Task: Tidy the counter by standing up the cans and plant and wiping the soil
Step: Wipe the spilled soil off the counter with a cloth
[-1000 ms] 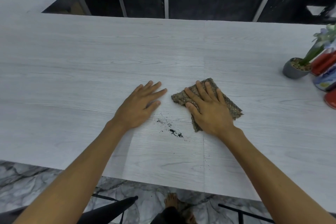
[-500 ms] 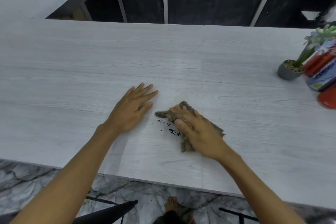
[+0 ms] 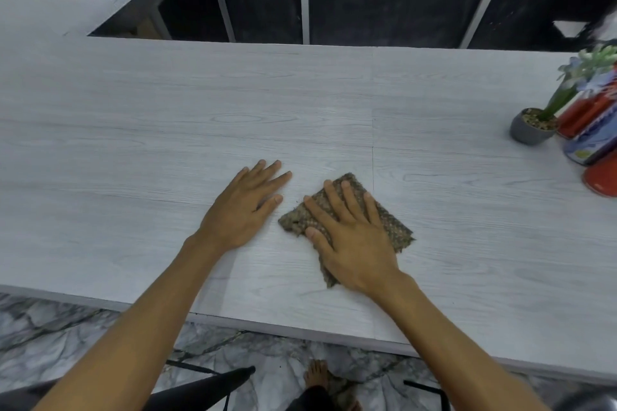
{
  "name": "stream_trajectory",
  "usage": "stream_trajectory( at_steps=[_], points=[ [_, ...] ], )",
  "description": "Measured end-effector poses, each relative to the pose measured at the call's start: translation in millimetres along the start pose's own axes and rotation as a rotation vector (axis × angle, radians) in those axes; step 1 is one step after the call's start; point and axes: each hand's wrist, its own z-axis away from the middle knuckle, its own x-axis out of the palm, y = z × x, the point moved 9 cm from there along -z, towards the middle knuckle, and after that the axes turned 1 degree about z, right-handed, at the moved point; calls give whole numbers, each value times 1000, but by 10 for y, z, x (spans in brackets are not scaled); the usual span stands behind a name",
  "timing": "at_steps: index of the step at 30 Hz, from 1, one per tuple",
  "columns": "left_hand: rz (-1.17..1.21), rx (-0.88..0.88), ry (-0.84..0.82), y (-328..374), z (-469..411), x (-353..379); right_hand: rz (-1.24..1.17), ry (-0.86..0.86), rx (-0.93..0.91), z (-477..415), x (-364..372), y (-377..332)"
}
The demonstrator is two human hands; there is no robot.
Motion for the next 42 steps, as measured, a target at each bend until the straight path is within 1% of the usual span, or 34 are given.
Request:
stream_trajectory(
  at_steps=[2, 5, 7, 10, 13, 17, 19, 23, 25, 27, 29, 31, 32, 36, 39, 42],
  points=[
    [-7, 3, 0, 0, 10, -1, 10, -14, -28, 76, -4, 45],
    [-17, 6, -3, -3, 12, 5, 4, -5, 43, -42, -62, 224],
    [-18, 1, -6, -13, 3, 19, 4, 0, 76, -149, -44, 185],
    [-17, 4, -12, -21, -2, 24, -3, -23, -6, -129, 38, -105],
    [-29, 11, -21, -24, 16, 17, 17, -51, -53, 5, 37, -95],
    [-34, 7, -25, -14, 14, 13, 21, -29, 52, -56, -24, 190],
    [-34, 7, -24, -20, 5, 18, 27, -16, 88, -111, -13, 191],
    [-29, 23, -29, -22, -10, 24, 23, -36, -18, -1, 7, 23],
    [-34, 22, -31, -20, 3, 30, 19, -43, -55, 89, -10, 73],
    [-40, 20, -30, -18, 10, 34, 9, -29, -16, 65, -58, 221],
    [-36, 19, -28, -18, 12, 42, 17, -13, 63, -38, -81, 355],
    [-35, 19, -29, -25, 9, 46, 16, 6, 110, -126, -65, 330],
    [-34, 18, -28, -26, 5, 47, 17, 14, 98, -140, -51, 253],
    [-1, 14, -25, -24, 6, 30, 21, 3, -47, -8, 15, -15],
    [124, -31, -23, -71, 18, -22, -66, 51, -37, -14, -53, 68],
    [135, -82, 11, -182, 68, -125, -275, 73, 74, -201, -100, 148]
  ],
)
